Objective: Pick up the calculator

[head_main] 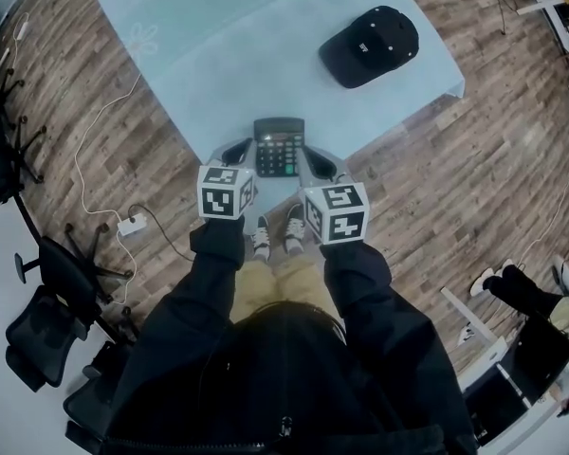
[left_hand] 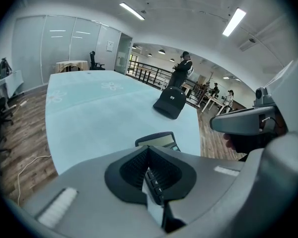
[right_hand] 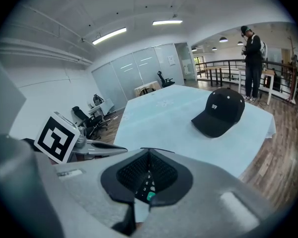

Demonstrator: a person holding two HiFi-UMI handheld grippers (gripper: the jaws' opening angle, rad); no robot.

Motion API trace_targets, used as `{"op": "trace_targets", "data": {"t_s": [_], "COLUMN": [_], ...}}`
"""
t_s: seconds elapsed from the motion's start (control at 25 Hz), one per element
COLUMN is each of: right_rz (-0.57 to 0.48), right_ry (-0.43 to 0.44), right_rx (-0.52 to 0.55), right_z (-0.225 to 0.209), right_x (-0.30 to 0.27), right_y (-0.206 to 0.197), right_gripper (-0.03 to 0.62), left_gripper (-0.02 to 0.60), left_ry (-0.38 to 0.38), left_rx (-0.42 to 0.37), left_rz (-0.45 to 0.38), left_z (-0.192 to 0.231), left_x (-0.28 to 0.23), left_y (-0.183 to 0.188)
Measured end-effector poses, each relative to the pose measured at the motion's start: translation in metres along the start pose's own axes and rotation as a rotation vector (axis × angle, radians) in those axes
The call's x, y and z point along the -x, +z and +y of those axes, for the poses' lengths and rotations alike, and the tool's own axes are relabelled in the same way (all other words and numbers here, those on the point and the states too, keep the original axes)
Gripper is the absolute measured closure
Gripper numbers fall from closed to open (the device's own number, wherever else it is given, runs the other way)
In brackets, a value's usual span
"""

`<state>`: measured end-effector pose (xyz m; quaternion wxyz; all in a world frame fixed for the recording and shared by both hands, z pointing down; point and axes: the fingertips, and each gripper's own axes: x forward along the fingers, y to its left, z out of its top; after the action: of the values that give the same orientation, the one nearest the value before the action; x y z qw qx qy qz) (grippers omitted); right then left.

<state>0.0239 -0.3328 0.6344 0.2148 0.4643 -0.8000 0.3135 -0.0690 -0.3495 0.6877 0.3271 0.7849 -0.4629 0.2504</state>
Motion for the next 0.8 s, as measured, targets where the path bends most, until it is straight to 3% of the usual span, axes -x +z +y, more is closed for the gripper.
{"op": "trace_targets", "data": {"t_s": [0.12, 0.36, 0.48, 0.56, 0.8], "right_rz": [-0.003, -0.005, -0.020, -0.026, -0.014], "right_ry": [-0.005, -0.006, -0.010, -0.009, -0.008], "right_rx": [-0.003, -0.011, -0.011, -0.014, -0.020], "right_z": [-0.007, -0.011, -0.012, -0.012, -0.016], "right_x": [-0.007, -0.015, -0.013, -0.012, -0.010], "right_y": [0.002, 0.000, 0.000, -0.002, -0.010], "right_gripper": [0.594, 0.594, 0.594, 0.595, 0.594], "left_gripper": [0.578, 0.511, 0.480, 0.423, 0.407], "left_ry": [-0.008, -0.053, -0.108, -0.164, -0.279], "left_rx": [-0.014, -0.034, -0.030, -0.006, 0.029], "left_rz": [0.015, 0.053, 0.063, 0.064, 0.061], "left_z": [0.011, 0.021, 0.021, 0.020, 0.016], "left_x": [-0.013, -0.032, -0.044, -0.051, -0.067], "left_y": [0.003, -0.003, -0.005, -0.004, -0.001]}}
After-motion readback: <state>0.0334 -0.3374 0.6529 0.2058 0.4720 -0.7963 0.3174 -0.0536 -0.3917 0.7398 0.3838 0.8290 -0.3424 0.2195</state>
